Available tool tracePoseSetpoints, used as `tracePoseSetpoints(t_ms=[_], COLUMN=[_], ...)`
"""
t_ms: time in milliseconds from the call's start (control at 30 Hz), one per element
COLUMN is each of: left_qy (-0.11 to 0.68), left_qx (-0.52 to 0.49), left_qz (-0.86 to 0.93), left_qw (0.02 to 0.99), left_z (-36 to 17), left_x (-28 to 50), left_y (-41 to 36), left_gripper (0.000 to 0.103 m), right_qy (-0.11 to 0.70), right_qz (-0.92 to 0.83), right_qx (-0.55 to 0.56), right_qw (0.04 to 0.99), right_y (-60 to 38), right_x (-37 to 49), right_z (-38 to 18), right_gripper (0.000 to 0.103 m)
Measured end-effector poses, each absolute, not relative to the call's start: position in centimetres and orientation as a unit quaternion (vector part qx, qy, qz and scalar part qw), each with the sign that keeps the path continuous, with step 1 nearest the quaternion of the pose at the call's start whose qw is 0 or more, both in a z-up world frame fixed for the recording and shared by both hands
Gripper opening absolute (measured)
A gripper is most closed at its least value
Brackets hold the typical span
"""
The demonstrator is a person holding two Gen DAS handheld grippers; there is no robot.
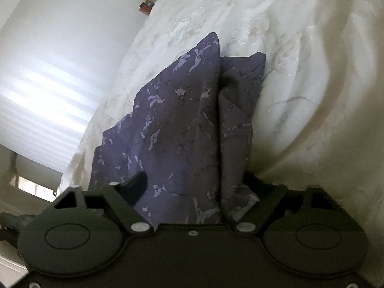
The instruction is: Fold large clothes
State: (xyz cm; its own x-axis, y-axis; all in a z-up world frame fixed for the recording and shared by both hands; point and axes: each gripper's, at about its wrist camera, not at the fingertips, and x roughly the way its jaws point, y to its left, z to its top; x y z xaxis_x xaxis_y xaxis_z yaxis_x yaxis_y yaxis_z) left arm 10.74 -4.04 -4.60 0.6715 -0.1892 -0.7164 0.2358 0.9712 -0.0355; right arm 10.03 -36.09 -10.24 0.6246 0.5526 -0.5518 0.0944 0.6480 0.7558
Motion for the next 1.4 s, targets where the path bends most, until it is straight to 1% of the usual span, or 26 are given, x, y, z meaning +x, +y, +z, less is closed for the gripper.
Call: tracePoseSetpoints(t_ms=[33,67,133,200,267,433,633,667,700,733,800,900,933,967,1000,1033,1100,1133,1167,1200,1233,1333,1400], left_qy=[0.387,0.385,0.384,0.384,0.387,0.404,0.406,0.406,0.405,0.405,0.405,0.403,0.402,0.401,0.4,0.4,0.398,0.398,0.398,0.399,0.399,0.401,0.405], left_qx=[0.028,0.027,0.023,0.019,0.018,0.039,0.025,0.021,0.018,0.014,0.009,0.004,0.002,0.0,0.0,0.001,0.002,0.0,-0.003,-0.004,-0.006,-0.016,-0.027], left_qz=[-0.118,-0.12,-0.124,-0.127,-0.13,-0.135,-0.141,-0.142,-0.143,-0.144,-0.146,-0.15,-0.152,-0.152,-0.152,-0.152,-0.153,-0.153,-0.154,-0.154,-0.154,-0.154,-0.155], left_qw=[0.914,0.915,0.915,0.914,0.913,0.904,0.903,0.903,0.903,0.903,0.903,0.903,0.903,0.903,0.904,0.904,0.904,0.904,0.904,0.904,0.904,0.903,0.901], left_z=[-4.4,-4.2,-3.9,-3.8,-4.0,-5.6,-6.0,-6.0,-6.0,-6.0,-6.0,-6.0,-6.1,-6.1,-6.1,-6.1,-6.1,-6.1,-6.1,-6.1,-6.1,-5.9,-5.8], left_x=[10.3,9.7,8.7,7.9,7.3,7.8,8.1,8.1,8.1,8.1,8.0,8.0,7.9,8.0,8.0,8.0,8.1,8.1,8.1,8.0,8.0,7.9,7.9], left_y=[-4.0,-3.9,-3.6,-3.3,-3.2,-3.9,-3.5,-3.3,-3.1,-3.1,-2.9,-2.6,-2.5,-2.4,-2.4,-2.5,-2.4,-2.4,-2.3,-2.3,-2.3,-2.1,-1.7], left_gripper=[0.059,0.059,0.059,0.059,0.059,0.059,0.06,0.06,0.06,0.06,0.06,0.06,0.06,0.06,0.06,0.06,0.06,0.06,0.06,0.06,0.06,0.06,0.06], right_qy=[0.408,0.407,0.402,0.393,0.384,0.371,0.353,0.351,0.349,0.352,0.381,0.389,0.385,0.382,0.379,0.375,0.369,0.37,0.373,0.375,0.376,0.356,0.346], right_qz=[0.141,0.139,0.131,0.13,0.133,0.145,0.144,0.144,0.146,0.134,0.099,0.098,0.104,0.109,0.114,0.121,0.129,0.13,0.126,0.119,0.108,0.123,0.145], right_qx=[0.392,0.389,0.384,0.392,0.4,0.412,0.452,0.454,0.46,0.462,0.438,0.405,0.406,0.407,0.413,0.426,0.437,0.435,0.433,0.433,0.432,0.446,0.431], right_qw=[0.812,0.815,0.821,0.822,0.821,0.819,0.806,0.806,0.803,0.803,0.808,0.821,0.822,0.823,0.82,0.814,0.81,0.811,0.811,0.811,0.813,0.812,0.821], right_y=[-36.1,-36.0,-36.2,-36.6,-36.8,-36.9,-36.9,-36.7,-36.5,-36.3,-35.7,-34.7,-34.6,-34.6,-34.9,-35.0,-35.2,-35.3,-35.4,-35.3,-35.3,-35.1,-33.5], right_x=[10.1,10.0,9.7,9.5,9.2,9.0,8.4,8.4,8.5,8.6,9.1,9.4,9.5,9.5,9.5,9.6,9.8,9.9,10.0,9.5,9.4,8.9,9.1], right_z=[-10.2,-10.0,-9.9,-9.8,-9.6,-8.8,-7.4,-7.0,-6.6,-6.3,-6.2,-6.6,-6.8,-6.8,-7.1,-7.5,-8.0,-8.1,-8.3,-8.1,-7.9,-6.0,-3.6], right_gripper=[0.072,0.068,0.052,0.044,0.042,0.041,0.041,0.039,0.04,0.046,0.052,0.053,0.055,0.059,0.068,0.071,0.071,0.07,0.065,0.047,0.033,0.033,0.033])
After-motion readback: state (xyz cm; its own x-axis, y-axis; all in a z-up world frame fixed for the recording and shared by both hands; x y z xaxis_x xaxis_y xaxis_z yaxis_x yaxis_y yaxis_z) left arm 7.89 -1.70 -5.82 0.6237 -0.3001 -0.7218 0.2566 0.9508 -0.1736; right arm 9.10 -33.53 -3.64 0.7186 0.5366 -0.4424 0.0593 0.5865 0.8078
